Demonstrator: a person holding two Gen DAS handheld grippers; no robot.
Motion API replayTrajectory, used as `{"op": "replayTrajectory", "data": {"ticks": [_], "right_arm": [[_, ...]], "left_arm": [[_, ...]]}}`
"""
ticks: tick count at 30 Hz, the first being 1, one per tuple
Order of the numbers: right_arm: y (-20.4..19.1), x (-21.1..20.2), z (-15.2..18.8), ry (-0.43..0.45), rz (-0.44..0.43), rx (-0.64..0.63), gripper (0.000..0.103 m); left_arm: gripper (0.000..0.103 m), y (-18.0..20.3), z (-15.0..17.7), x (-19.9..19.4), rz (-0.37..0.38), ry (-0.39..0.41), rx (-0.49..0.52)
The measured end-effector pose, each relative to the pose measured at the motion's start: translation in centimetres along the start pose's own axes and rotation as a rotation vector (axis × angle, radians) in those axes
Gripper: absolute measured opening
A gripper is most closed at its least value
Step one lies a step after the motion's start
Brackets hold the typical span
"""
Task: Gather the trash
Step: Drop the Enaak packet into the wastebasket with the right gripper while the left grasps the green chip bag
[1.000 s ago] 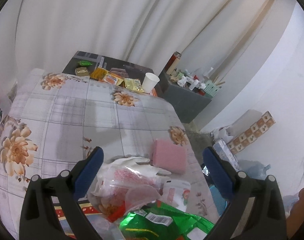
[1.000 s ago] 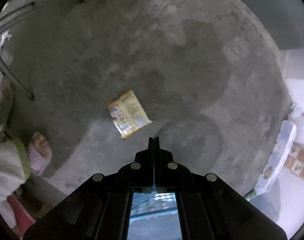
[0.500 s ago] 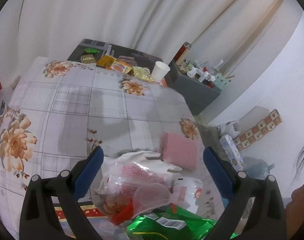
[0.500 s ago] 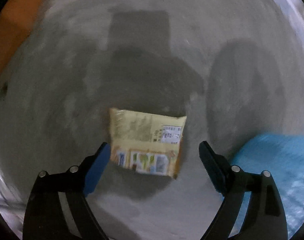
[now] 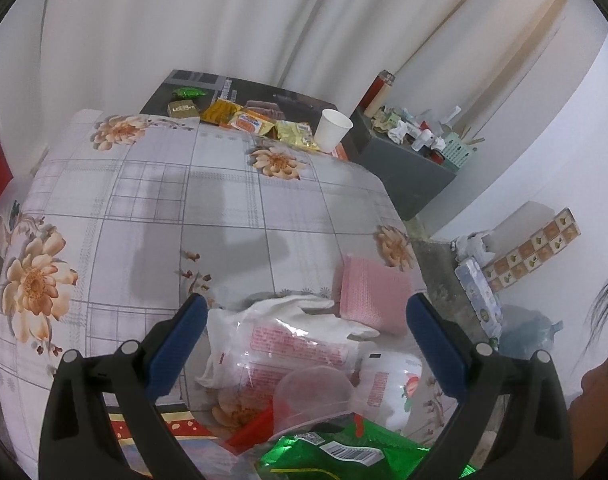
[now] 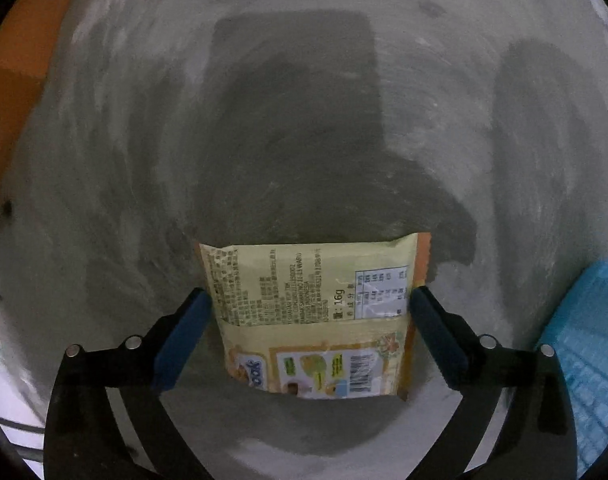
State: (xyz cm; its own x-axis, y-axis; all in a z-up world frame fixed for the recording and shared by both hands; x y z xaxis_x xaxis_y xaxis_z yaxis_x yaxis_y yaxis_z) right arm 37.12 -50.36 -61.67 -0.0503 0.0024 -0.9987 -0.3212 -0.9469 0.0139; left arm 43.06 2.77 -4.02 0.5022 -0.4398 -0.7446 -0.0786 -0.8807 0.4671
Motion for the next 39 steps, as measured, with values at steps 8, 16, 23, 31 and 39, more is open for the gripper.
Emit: {"op": "replayTrajectory", "data": {"ticks": [8,16,23,31,39], "right_arm": [[1.6,-1.2,0.7,0.072,0.018,0.037,0.073],[3.1,-4.2,1.5,0.109,0.022,-0.006,0.037],[-0.3,-23.0,7.2,0.488,-0.025,-0.123,0.038],[19.3,-30.6,17.4,0.55,0.09,0.269,0.048],[27.2,-22.4,17.0,0.334,0.026,0.469,0.081]], "left_arm": [[0.097,-0.1,0.1,0.3,-0.002,-0.006,-0.004],[0.097,0.1,0.7,-0.6,0.028,-0.006,-0.022],[0.097,1.5,0.8,-4.2,0.064,0.039,0.013],[0.097,2.6,2.0,-8.1,0.133,0.067,0.009],[0.097,2.1,5.4,-11.7,0.163,0.049,-0.04]]}}
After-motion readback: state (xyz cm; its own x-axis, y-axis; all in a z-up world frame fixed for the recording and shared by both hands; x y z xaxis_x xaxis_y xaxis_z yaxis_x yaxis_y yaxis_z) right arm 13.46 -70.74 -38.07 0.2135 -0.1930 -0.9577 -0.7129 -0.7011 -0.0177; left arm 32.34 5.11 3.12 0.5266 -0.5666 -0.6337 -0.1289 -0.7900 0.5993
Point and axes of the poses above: each gripper's, at about its wrist camera, not at the fingertips, and x roughly the way its jaws point, y to its right, z to its underside, the point moved 10 cm from there along x, roughly the way its jaws point, and after that the axes turned 8 degrees about -x, right-handed, at the moved point
